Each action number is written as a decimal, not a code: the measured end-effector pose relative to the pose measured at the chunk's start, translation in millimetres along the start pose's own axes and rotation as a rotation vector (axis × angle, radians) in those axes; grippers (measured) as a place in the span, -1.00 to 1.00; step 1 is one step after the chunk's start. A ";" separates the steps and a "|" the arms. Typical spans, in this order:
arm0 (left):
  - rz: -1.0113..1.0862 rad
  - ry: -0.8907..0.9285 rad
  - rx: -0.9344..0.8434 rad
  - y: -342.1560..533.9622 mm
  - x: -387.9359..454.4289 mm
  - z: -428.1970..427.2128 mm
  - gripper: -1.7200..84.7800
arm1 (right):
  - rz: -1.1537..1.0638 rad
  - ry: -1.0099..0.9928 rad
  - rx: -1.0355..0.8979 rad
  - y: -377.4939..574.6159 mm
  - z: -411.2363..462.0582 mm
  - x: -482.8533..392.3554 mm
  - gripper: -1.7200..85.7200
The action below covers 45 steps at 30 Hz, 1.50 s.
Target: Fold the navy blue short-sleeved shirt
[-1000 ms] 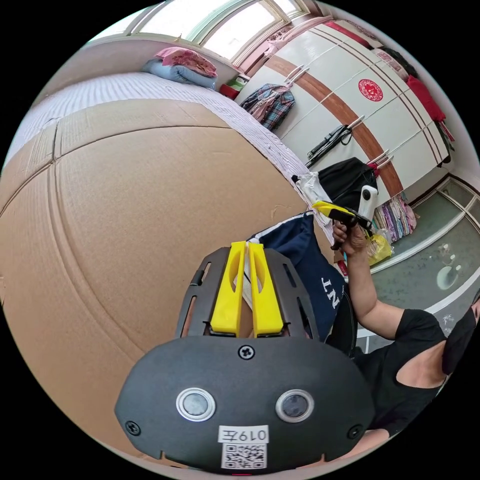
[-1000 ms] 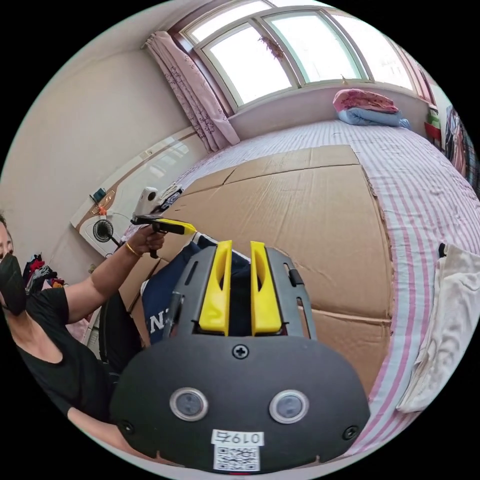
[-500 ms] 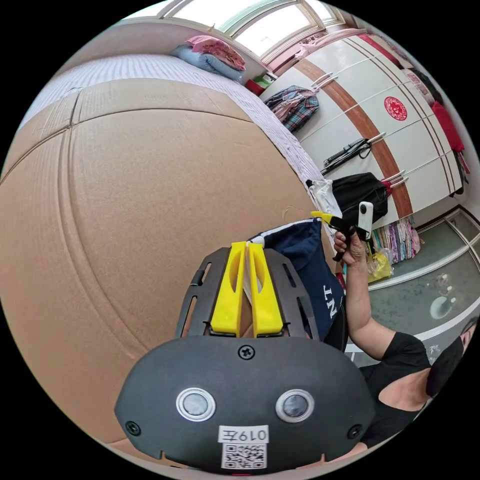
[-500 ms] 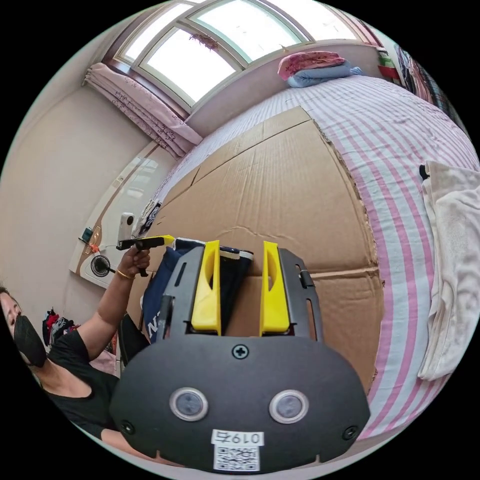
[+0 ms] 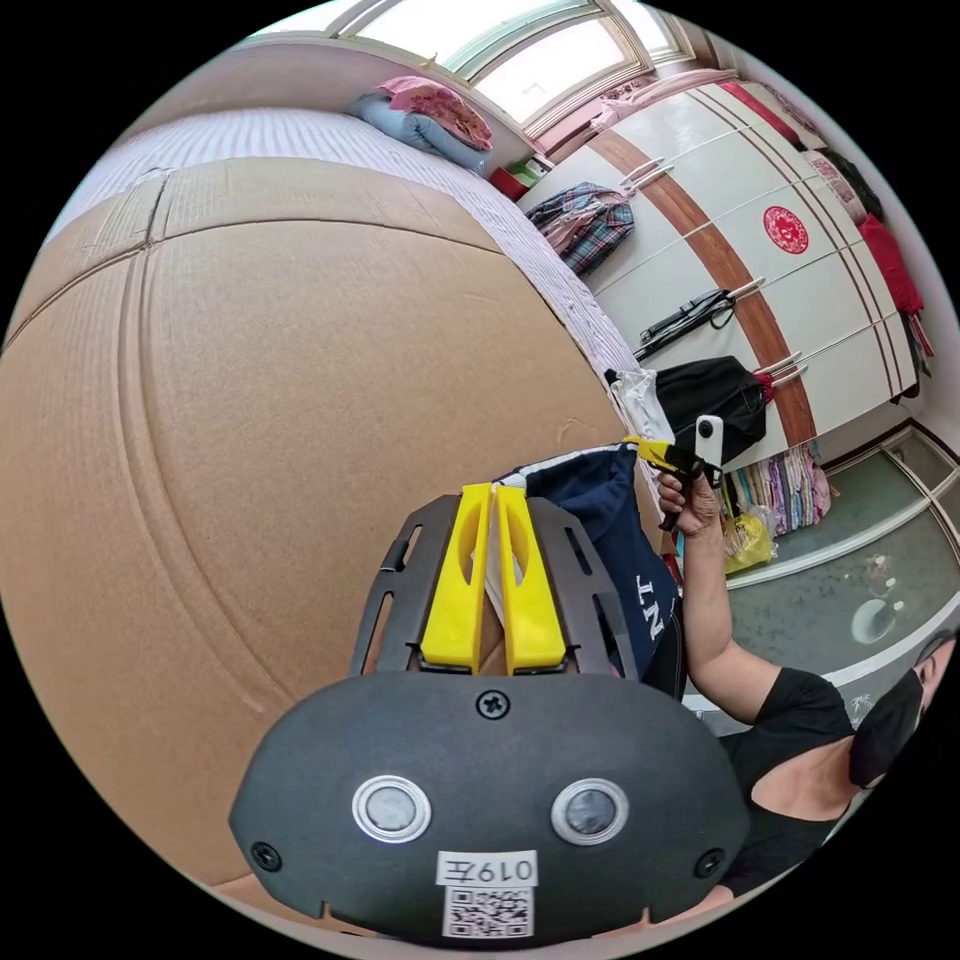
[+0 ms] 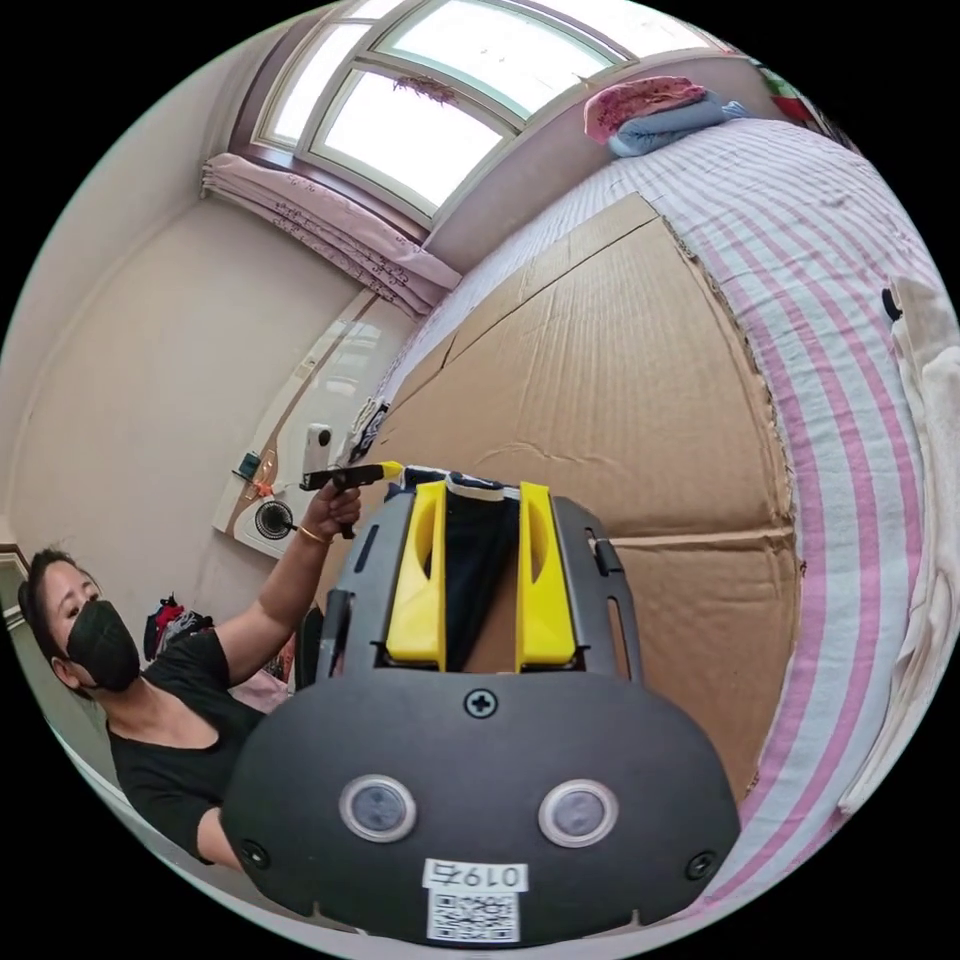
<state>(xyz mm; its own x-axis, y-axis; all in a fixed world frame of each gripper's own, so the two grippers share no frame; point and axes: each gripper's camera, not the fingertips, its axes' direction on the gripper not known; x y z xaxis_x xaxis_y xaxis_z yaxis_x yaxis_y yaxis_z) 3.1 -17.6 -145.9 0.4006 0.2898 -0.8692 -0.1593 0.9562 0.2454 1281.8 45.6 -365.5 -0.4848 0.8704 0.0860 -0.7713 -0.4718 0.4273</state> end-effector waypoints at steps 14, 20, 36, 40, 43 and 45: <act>-0.027 0.000 -0.003 -3.3 -7.9 3.0 -0.93 | -0.056 0.150 -0.084 31.3 16.2 -48.8 -0.84; -0.026 0.012 0.024 0.7 -2.4 -6.4 -0.93 | -0.151 0.206 -0.044 54.5 12.0 -92.5 -0.95; -0.096 -0.039 -0.038 4.1 -1.5 -7.3 -0.93 | -0.085 0.179 -0.034 112.3 68.3 -86.3 -0.96; -0.081 -0.015 -0.006 11.3 8.9 -24.6 -0.93 | -0.102 0.138 0.021 132.3 72.9 -99.5 -0.96; -0.077 -0.044 -0.015 15.0 15.4 -31.1 -0.93 | -0.095 0.175 -0.008 141.4 101.2 -100.3 -0.95; -0.095 -0.087 -0.061 15.4 11.7 -18.2 -0.93 | -0.075 0.196 -0.038 147.0 122.5 -94.6 -0.95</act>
<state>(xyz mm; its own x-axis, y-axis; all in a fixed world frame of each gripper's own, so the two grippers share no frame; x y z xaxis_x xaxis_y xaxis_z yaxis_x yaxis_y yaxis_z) -11.0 -0.3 -160.1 0.4924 0.2026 -0.8464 -0.1703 0.9762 0.1345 1264.9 -88.9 -200.6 -0.4931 0.8612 -0.1233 -0.8216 -0.4144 0.3915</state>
